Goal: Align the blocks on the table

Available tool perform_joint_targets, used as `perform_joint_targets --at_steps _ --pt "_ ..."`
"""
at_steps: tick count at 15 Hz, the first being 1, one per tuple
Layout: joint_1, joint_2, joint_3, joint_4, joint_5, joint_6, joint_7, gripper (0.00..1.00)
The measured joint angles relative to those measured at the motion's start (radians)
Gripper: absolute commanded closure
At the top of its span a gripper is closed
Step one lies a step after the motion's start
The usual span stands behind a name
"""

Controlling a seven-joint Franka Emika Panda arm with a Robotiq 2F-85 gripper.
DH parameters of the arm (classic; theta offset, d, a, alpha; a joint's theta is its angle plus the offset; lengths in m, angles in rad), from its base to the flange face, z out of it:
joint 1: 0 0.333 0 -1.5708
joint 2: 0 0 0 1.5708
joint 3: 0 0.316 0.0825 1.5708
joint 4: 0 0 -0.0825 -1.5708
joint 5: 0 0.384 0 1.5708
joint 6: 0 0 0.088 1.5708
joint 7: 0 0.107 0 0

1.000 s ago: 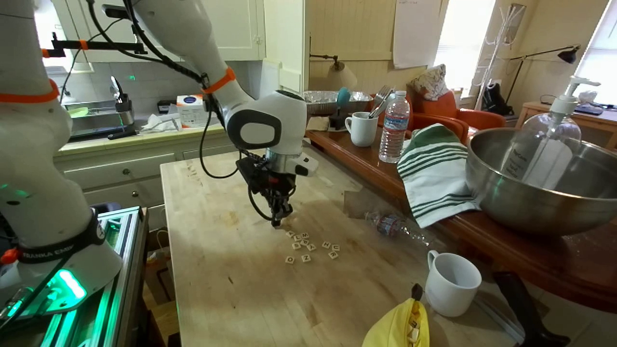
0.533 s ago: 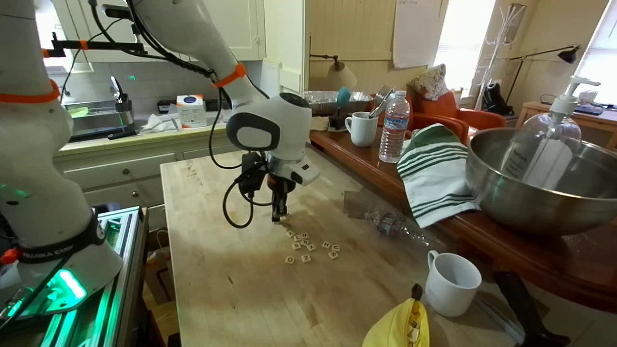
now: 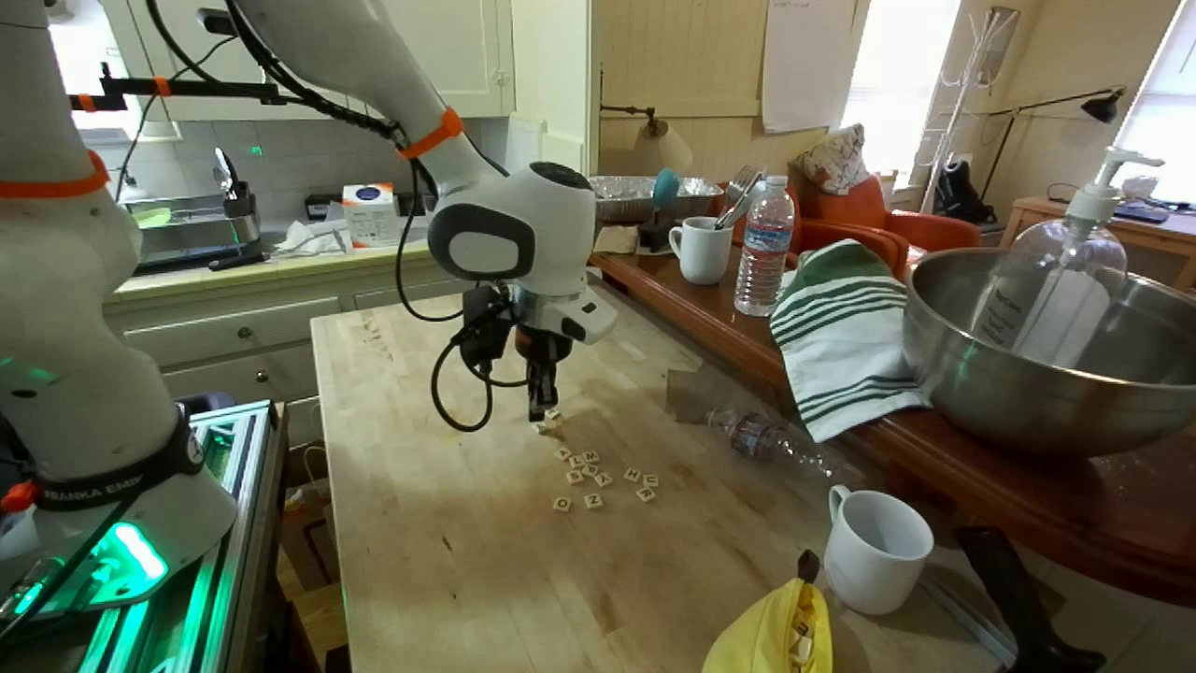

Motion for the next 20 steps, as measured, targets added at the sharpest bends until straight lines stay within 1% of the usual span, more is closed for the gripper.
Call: perform_joint_targets --at_steps 3,7,9,11,15,20 --pt "0.003 -0.014 0.000 -0.017 -0.103 0.029 -0.050 1.00" --pt "0.009 -0.013 0.004 -0.053 -0.213 0.151 -0.135 1.00" --pt "0.009 -0.011 0.013 -0.072 -0.225 0.224 -0.207 1.00" --pt "0.008 -0.008 0.025 -0.086 -0.220 0.266 -0.278 1.00" --pt "0.005 0.003 0.046 -0.089 -0.213 0.276 -0.383 1.00" --pt "0.003 0.016 0.047 -0.089 -0.227 0.276 -0.485 1.00"
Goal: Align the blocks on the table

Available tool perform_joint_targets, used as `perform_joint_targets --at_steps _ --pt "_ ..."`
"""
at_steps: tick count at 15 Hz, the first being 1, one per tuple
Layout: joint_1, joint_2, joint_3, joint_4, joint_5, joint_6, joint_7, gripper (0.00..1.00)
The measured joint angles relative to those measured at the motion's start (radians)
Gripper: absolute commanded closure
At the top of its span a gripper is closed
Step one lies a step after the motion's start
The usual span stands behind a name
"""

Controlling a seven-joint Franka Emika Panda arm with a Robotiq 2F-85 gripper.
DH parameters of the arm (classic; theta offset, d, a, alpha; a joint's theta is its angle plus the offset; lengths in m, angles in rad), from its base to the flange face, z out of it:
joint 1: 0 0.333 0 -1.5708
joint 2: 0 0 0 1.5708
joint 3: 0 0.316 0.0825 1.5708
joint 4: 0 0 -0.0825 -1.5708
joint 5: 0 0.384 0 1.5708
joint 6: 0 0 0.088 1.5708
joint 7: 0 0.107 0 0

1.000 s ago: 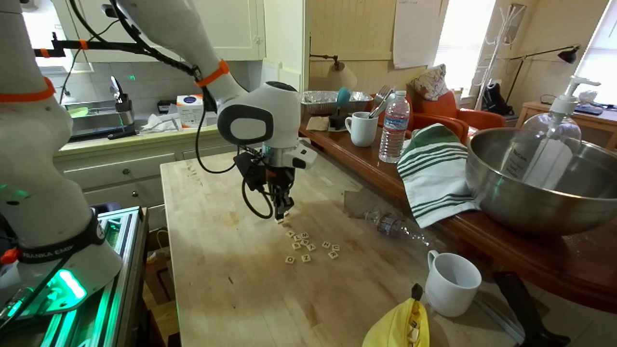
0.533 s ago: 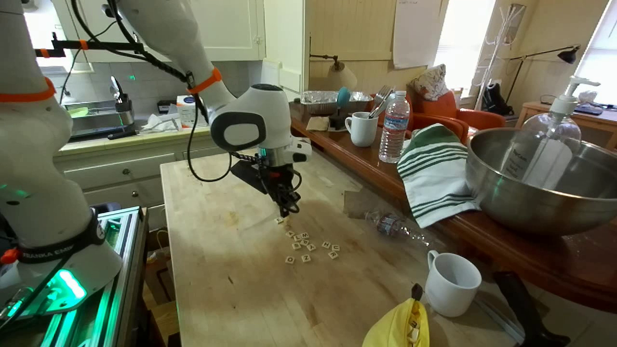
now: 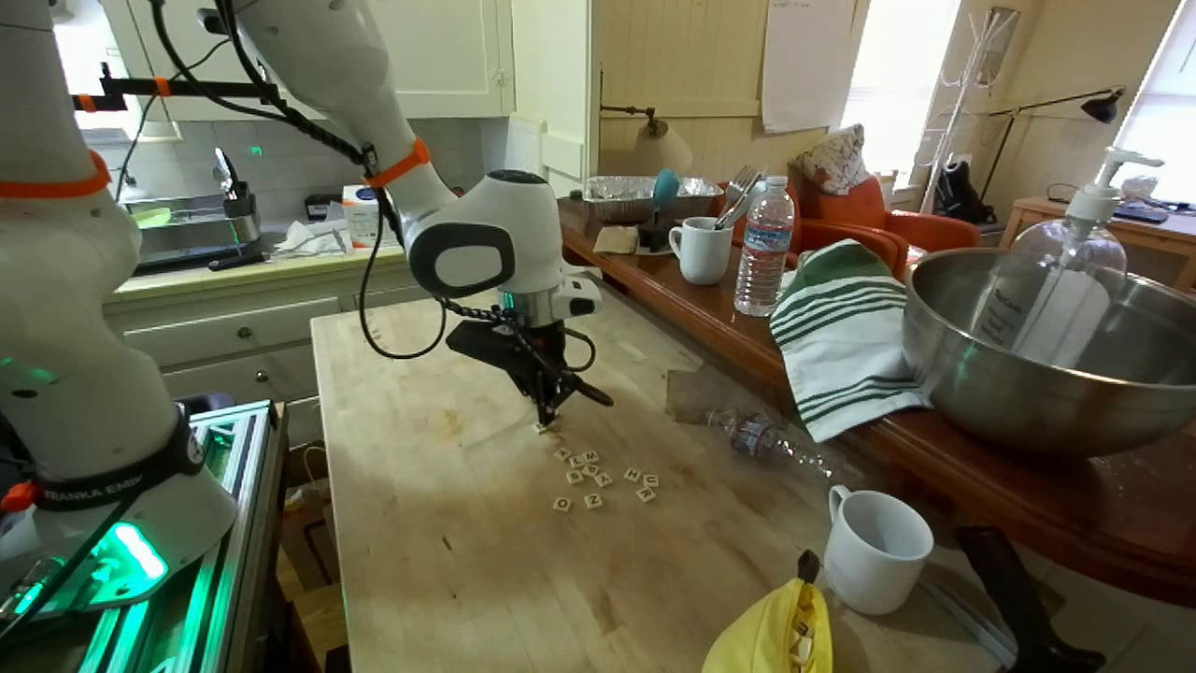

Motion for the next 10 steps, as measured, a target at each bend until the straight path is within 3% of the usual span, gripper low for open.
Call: perform_joint_targets --at_steps 5,10 --pt "0.000 0.011 -0.001 0.001 -0.039 0.002 -0.072 1.00" --pt "0.000 0.018 -0.019 0.011 -0.071 0.002 -0.039 1.00"
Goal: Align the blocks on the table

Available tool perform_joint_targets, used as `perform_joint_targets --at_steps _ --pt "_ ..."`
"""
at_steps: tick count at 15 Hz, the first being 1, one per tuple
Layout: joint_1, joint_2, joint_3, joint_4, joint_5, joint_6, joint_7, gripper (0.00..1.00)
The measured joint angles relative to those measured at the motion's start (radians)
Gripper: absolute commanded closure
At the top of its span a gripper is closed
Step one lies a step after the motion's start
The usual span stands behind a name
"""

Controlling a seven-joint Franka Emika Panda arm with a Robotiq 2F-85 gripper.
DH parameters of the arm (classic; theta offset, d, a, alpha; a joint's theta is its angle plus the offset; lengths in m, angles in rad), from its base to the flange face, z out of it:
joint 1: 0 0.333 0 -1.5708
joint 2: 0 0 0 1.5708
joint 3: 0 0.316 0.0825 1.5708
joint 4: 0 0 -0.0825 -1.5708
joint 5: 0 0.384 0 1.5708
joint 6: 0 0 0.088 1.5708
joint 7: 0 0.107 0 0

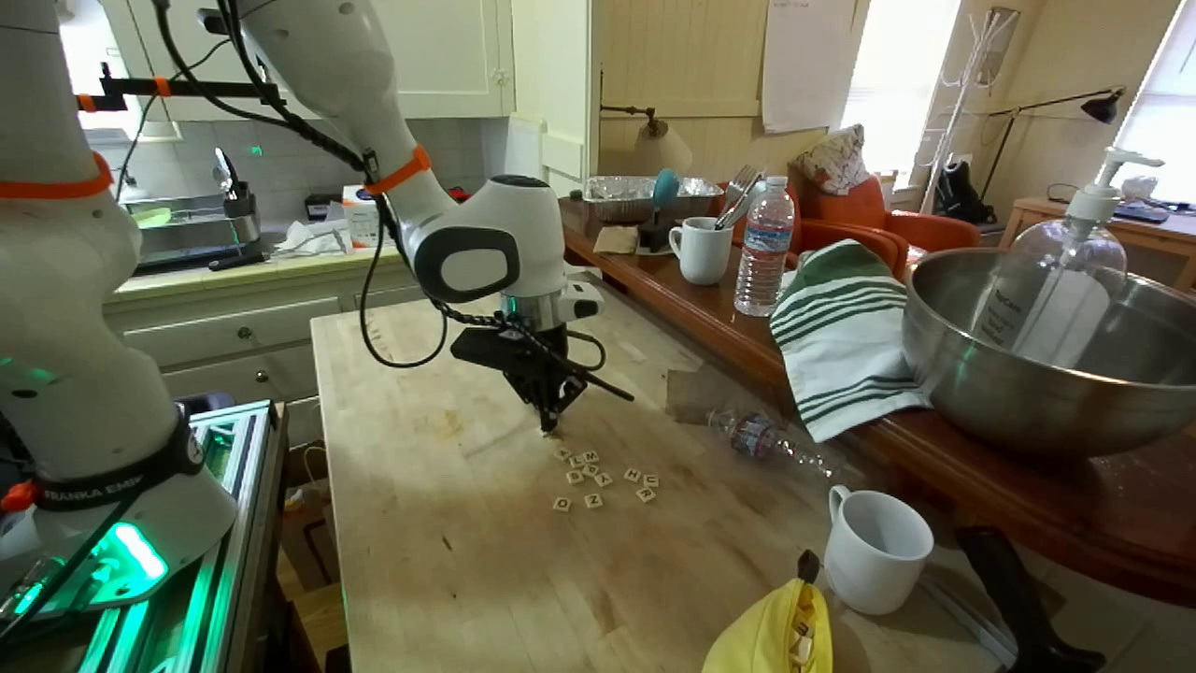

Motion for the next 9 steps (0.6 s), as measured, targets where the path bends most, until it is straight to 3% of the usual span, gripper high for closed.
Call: perform_joint_targets --at_steps 9 --pt "0.001 0.022 -0.027 0.034 -0.023 -0.008 0.284 1.00"
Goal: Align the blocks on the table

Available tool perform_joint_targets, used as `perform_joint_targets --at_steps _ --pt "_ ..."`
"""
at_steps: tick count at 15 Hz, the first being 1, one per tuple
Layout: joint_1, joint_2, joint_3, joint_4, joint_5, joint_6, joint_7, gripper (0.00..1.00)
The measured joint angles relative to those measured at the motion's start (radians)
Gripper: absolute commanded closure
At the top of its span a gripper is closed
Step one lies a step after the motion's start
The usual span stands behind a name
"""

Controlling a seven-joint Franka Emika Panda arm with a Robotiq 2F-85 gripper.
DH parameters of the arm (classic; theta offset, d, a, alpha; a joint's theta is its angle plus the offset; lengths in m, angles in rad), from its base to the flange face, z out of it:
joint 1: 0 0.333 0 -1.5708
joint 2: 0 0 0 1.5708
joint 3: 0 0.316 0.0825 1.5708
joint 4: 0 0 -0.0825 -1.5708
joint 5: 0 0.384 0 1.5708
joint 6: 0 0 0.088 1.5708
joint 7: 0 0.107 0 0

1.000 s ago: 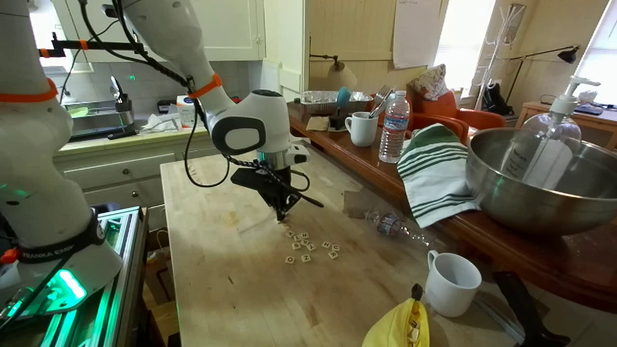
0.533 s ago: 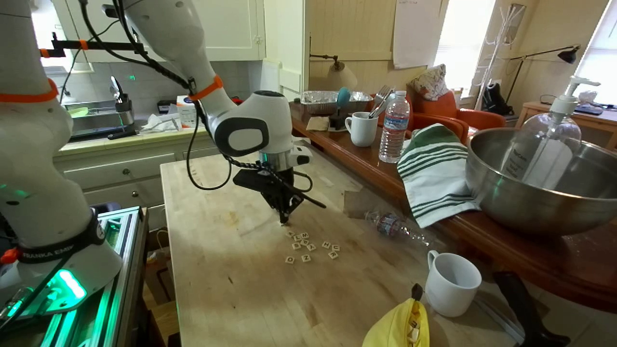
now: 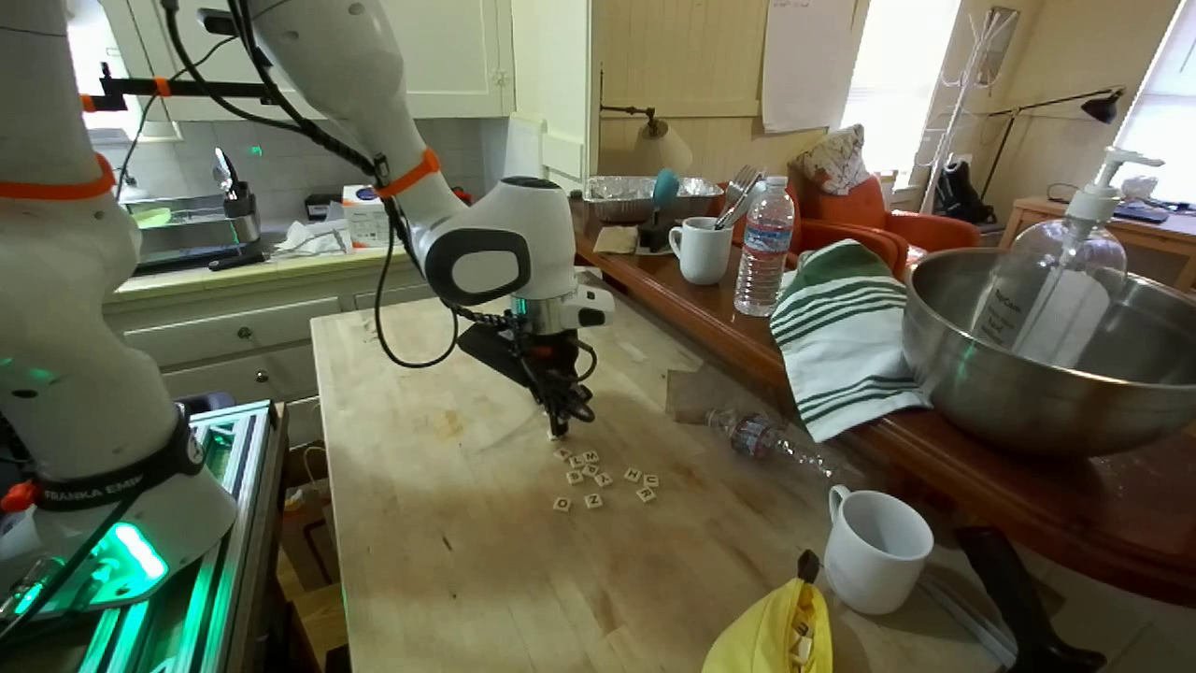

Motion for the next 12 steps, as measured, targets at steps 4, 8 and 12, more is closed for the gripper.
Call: perform_joint_targets --at_steps 4,8,12 --pt "0.003 0.005 0.002 0.013 0.013 -0.018 0.123 1.00" --pt "0.006 0.009 0.015 0.021 0.063 -0.028 0.210 1.00" --pt "0.019 0.013 0.014 0.027 0.077 -0.028 0.307 1.00"
